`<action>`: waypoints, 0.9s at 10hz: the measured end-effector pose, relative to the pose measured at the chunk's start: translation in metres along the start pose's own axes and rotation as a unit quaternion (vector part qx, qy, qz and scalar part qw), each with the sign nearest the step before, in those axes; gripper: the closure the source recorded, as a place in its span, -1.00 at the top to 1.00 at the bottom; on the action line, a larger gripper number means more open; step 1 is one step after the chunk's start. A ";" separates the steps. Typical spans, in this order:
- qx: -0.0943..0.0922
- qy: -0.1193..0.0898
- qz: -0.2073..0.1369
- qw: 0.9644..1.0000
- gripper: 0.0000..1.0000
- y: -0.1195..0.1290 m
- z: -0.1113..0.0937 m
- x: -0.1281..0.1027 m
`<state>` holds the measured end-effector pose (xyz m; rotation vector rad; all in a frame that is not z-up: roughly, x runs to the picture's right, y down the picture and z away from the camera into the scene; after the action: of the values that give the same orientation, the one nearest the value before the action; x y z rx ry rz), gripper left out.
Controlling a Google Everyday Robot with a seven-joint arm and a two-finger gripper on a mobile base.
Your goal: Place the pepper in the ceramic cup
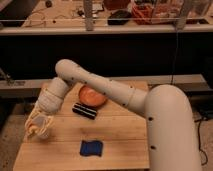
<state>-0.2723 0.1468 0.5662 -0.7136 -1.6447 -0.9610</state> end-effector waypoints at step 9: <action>-0.044 -0.019 0.110 0.993 -1.00 0.008 0.006 0.005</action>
<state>-0.2704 0.1559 0.5722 -0.9585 -1.5263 -0.8696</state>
